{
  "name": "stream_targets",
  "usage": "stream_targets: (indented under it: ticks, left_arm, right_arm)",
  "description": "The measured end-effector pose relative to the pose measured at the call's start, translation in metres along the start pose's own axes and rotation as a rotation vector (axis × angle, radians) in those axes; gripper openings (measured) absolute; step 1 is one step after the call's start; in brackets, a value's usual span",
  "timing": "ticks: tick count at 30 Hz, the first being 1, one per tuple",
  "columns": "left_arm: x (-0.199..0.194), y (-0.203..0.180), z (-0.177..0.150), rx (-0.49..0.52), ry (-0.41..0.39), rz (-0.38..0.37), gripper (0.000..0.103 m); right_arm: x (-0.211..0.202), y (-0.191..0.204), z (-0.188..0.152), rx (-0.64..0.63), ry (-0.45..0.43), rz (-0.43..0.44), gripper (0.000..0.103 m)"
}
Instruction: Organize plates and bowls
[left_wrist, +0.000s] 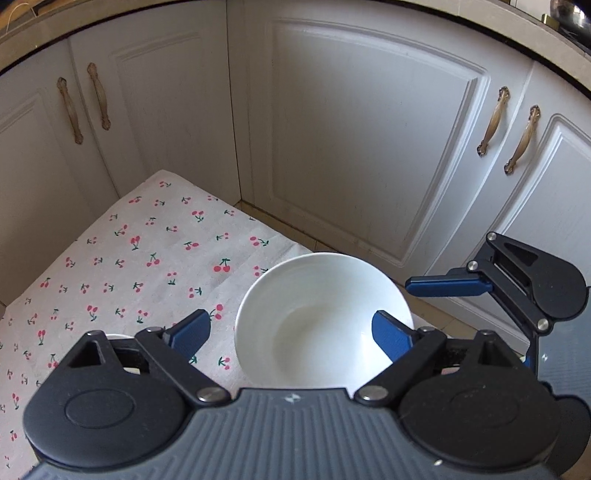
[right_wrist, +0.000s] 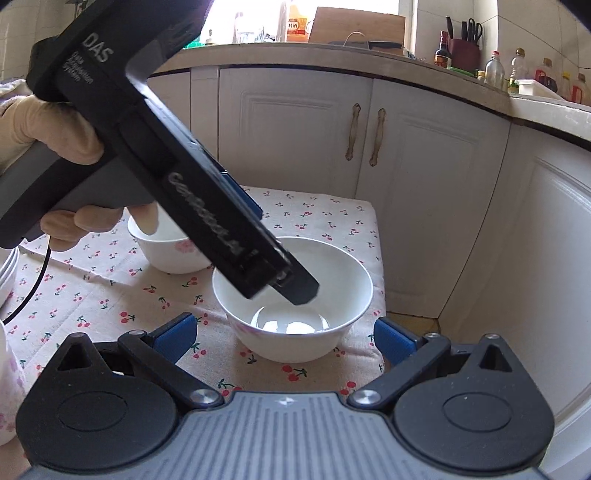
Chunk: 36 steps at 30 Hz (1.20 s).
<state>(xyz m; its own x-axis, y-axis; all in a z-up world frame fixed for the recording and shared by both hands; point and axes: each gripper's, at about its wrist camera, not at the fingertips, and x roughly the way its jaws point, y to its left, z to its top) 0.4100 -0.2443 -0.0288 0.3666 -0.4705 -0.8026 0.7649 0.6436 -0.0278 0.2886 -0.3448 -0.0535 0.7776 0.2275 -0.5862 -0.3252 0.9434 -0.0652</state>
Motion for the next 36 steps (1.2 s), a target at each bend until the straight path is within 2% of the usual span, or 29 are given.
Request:
stream_targets:
  ticks: [4, 11, 36]
  left_arm:
    - [0.009, 0.004, 0.003, -0.009, 0.021, -0.014, 0.083]
    - [0.019, 0.005, 0.003, -0.017, 0.041, -0.039, 0.077]
    - [0.016, 0.004, 0.001, -0.025, 0.041, -0.066, 0.075]
  right_arm:
    - [0.006, -0.002, 0.000, 0.001, 0.007, 0.002, 0.101]
    - [0.008, -0.003, 0.000, -0.001, 0.013, 0.007, 0.091]
    - [0.006, 0.001, 0.006, 0.011, 0.033, -0.006, 0.089]
